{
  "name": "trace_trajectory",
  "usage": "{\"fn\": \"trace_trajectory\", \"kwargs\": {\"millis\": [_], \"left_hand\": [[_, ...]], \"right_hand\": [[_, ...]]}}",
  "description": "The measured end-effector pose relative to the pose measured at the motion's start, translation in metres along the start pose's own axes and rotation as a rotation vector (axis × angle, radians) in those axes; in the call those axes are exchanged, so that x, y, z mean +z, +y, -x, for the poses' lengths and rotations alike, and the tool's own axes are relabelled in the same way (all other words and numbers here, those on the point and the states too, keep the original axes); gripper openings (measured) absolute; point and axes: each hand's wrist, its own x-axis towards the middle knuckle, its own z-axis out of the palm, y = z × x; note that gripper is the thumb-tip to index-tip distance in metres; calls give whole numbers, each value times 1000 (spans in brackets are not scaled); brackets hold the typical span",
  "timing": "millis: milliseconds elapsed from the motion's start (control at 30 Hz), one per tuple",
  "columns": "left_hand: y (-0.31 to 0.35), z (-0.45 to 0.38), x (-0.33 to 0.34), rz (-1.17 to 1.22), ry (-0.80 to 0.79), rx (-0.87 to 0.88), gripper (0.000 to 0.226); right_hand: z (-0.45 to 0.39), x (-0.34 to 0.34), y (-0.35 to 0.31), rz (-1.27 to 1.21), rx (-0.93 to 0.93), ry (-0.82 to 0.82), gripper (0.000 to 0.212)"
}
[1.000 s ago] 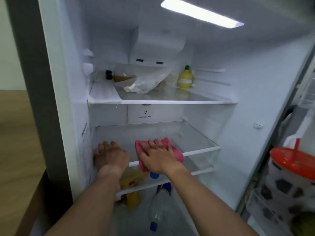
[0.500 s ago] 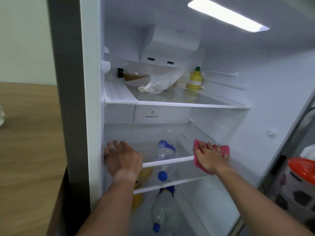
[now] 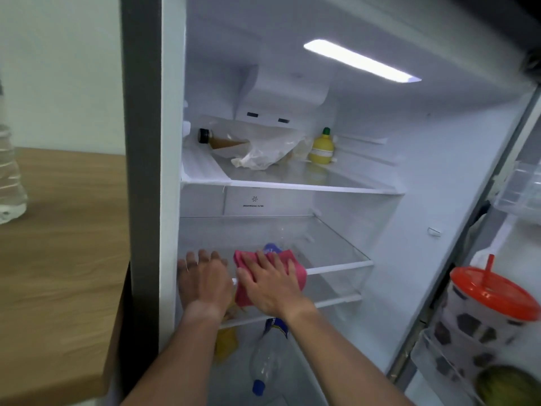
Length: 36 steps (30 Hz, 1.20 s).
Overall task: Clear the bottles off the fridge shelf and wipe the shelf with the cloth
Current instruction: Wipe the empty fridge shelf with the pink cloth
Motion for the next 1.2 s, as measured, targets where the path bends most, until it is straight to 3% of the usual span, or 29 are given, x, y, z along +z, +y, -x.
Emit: {"fn": "trace_trajectory", "kwargs": {"millis": [133, 233, 300, 367, 467, 600, 733, 933, 1067, 1200], "left_hand": [[-2, 2, -6, 52, -44, 14, 40], [-1, 2, -7, 147, -56, -26, 44], [0, 1, -6, 242, -55, -67, 52], [-1, 0, -4, 264, -53, -74, 57], [-2, 0, 0, 233, -13, -58, 50], [1, 3, -2, 364, 71, -76, 34], [4, 16, -9, 501, 83, -99, 25], [2, 61, -36, 563, 41, -137, 19], [-3, 91, -54, 761, -11, -43, 13], [-7, 115, -81, 869, -54, 82, 23]], "right_hand": [[5, -2, -11, -7, -89, -40, 64], [4, -16, -4, -147, -114, -62, 58], [3, -24, 7, -262, -43, 15, 55], [5, -26, 22, -223, 99, 94, 58], [9, -24, 39, -189, 327, 104, 72], [14, -17, 32, -459, 348, 317, 44], [25, -16, 17, -521, 396, 462, 27], [74, -17, 7, -513, 433, 463, 14], [110, -32, -1, -547, 431, 475, 18], [146, -57, -7, -540, 429, 551, 13]]}}
